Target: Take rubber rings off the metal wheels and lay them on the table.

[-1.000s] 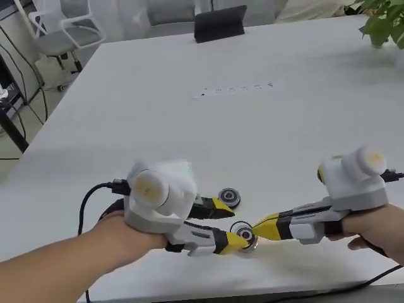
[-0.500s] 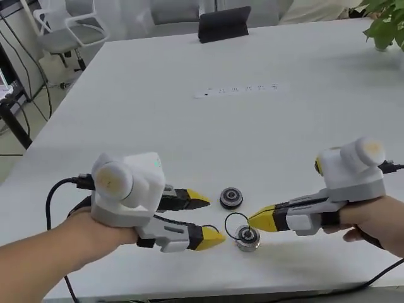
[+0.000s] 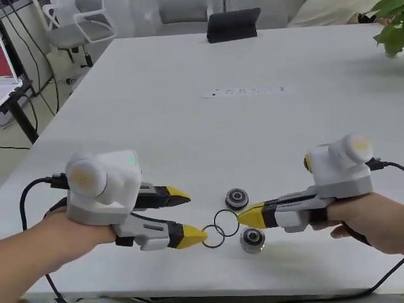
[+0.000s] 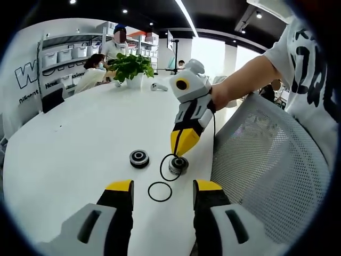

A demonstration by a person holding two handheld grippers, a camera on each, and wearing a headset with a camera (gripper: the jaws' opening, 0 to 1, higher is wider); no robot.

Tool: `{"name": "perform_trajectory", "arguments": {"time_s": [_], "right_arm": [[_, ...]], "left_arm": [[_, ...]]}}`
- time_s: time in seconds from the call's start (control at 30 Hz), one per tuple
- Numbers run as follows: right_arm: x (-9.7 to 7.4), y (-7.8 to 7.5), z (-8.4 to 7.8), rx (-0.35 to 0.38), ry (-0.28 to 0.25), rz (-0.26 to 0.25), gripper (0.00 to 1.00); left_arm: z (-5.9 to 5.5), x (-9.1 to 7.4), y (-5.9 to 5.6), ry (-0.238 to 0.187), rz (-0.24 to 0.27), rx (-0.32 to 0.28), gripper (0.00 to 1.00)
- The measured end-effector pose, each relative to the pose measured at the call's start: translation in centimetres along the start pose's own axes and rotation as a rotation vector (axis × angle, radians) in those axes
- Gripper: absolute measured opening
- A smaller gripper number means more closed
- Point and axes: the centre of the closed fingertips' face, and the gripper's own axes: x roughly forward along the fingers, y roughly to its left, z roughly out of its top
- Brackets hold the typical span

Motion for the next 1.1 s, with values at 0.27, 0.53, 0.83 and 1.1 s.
{"name": "perform_trajectory", "arguments": {"time_s": [0.27, 0.53, 0.83, 1.1], "right_arm": [[1.6, -0.3, -0.3, -0.011, 0.032, 0.01, 0.0], [2.8, -1.0, -0.9, -0.013, 0.07, 0.007, 0.0], [3.8, -1.5, -1.4, -0.015, 0.097, -0.009, 0.0], [3.8, -2.3, -2.2, -0.011, 0.122, -0.054, 0.0]], "left_arm": [[-0.8, -0.9, 0.3, 0.005, 0.014, -0.016, 0.42], [-1.3, -1.5, 0.6, 0.001, 0.035, -0.032, 0.43], [-1.8, -2.1, 1.0, 0.001, 0.049, -0.042, 0.44], [-2.0, -2.5, 1.0, 0.0, 0.056, -0.048, 0.44]]}}
